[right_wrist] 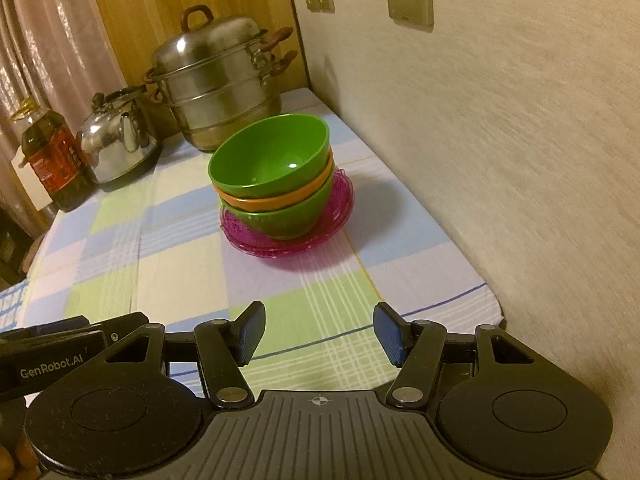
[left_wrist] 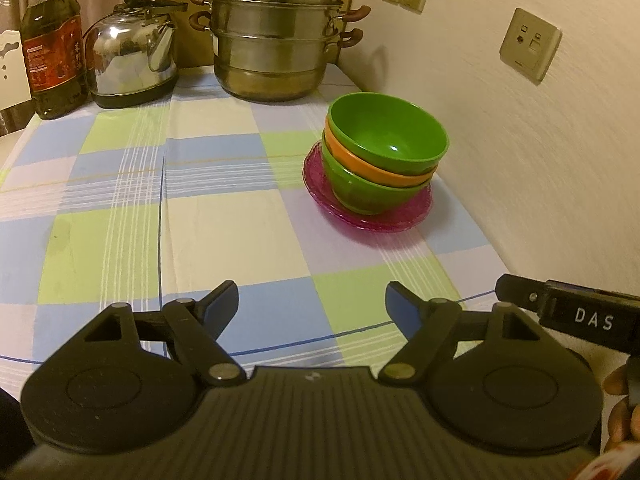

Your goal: Organize plates and bowls

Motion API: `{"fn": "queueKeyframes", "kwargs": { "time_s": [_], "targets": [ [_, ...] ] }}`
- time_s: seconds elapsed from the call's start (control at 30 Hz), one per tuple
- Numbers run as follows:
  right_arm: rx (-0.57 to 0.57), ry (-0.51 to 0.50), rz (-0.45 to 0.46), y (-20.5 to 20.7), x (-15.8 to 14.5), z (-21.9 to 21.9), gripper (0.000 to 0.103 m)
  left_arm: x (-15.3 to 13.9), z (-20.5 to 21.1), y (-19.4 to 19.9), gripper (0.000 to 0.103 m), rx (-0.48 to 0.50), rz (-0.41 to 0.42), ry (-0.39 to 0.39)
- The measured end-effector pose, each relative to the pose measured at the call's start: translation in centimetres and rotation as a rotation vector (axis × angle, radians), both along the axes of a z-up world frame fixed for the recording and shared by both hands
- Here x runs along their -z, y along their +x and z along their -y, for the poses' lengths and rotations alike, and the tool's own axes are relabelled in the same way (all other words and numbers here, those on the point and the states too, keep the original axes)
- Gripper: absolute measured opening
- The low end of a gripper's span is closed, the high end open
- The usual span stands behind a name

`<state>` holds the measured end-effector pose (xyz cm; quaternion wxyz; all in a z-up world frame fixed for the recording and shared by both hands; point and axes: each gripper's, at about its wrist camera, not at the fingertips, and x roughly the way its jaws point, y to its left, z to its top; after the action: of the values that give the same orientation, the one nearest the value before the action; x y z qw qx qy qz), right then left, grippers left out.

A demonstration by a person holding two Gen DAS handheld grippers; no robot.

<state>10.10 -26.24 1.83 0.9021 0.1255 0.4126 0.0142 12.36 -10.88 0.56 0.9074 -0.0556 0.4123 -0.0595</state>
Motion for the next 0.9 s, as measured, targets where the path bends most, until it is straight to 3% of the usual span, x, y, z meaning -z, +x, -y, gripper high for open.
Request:
{"fn": "queueKeyframes", "kwargs": {
  "time_s": [0.9],
  "targets": [
    [-0.013, -0.016, -0.003, -0.25, 0.51, -0.02, 0.06, 0.33, 0.38, -0.57, 0.079, 0.016, -0.009, 0.011]
  ]
}}
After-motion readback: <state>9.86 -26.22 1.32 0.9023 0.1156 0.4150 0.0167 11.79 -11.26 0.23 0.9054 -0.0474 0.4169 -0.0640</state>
